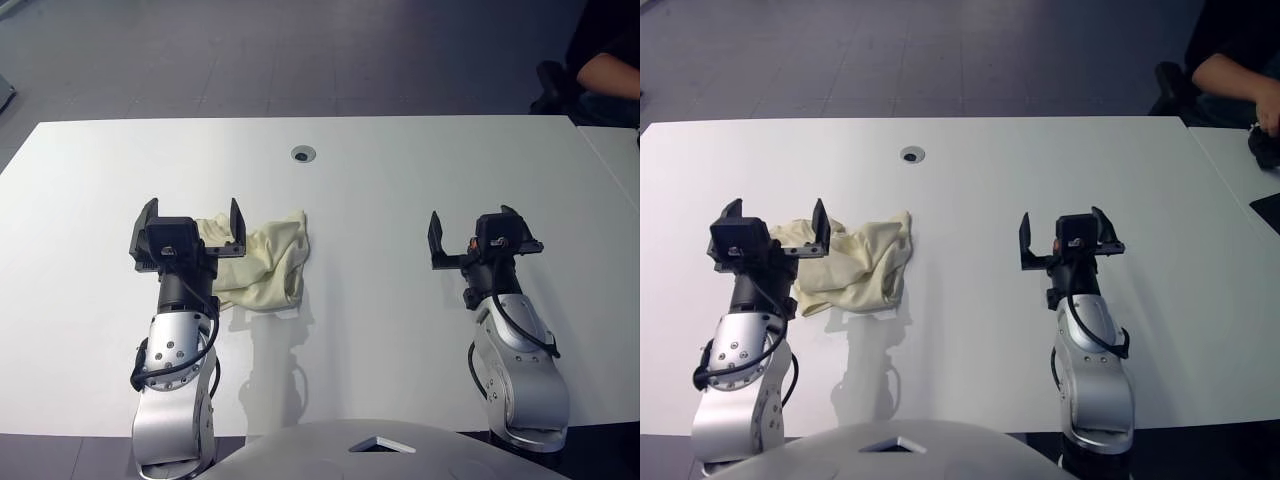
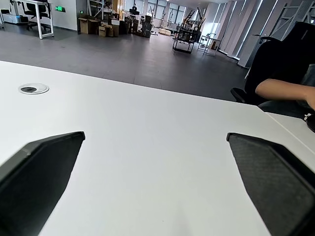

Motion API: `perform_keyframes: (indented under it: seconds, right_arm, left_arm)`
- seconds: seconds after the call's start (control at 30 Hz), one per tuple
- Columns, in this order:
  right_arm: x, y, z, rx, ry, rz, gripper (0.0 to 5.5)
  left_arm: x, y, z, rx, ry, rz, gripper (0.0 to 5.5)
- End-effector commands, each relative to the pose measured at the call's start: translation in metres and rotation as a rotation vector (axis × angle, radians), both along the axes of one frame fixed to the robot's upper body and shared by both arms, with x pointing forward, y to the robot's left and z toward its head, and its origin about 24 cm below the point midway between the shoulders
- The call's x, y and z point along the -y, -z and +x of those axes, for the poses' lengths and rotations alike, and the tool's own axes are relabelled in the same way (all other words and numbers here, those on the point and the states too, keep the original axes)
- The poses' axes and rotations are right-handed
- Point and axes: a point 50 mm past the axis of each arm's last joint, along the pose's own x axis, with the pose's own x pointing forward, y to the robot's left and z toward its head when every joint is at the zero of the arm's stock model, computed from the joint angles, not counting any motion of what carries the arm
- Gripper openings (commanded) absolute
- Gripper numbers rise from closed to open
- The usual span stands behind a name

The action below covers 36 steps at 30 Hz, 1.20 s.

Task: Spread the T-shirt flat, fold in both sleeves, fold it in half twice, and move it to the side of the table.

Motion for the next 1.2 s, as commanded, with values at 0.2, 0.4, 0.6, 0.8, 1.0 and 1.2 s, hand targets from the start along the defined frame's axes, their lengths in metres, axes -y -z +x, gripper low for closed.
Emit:
perform_keyframes:
  seconds: [0.2, 0.4, 0.6, 0.8, 1.0, 1.2]
  right_arm:
    - [0.000, -0.003, 0.003, 0.011, -0.020, -0.002, 5.36]
    - [0.002, -0.003, 0.003, 0.010, -0.024, -0.007, 5.36]
    - [0.005, -0.003, 0.002, 0.012, -0.008, -0.010, 5.36]
    - [0.003, -0.002, 0.002, 0.014, 0.014, 0.001, 5.36]
    - [0.004, -0.002, -0.001, 0.023, 0.056, 0.008, 5.36]
    - [0.004, -0.003, -0.001, 0.030, 0.070, 0.008, 5.36]
  left_arm:
    - [0.000, -0.001, -0.002, 0.006, -0.022, 0.002, 5.40]
    - [0.001, 0.001, -0.003, -0.001, -0.024, 0.000, 5.40]
    - [-0.010, 0.000, 0.003, 0.009, -0.015, 0.066, 5.40]
    - [-0.028, -0.004, 0.021, 0.005, 0.002, 0.178, 5.40]
    - [-0.047, -0.005, 0.052, -0.088, 0.124, 0.343, 5.40]
    - [-0.052, 0.005, 0.057, -0.197, 0.268, 0.507, 5.40]
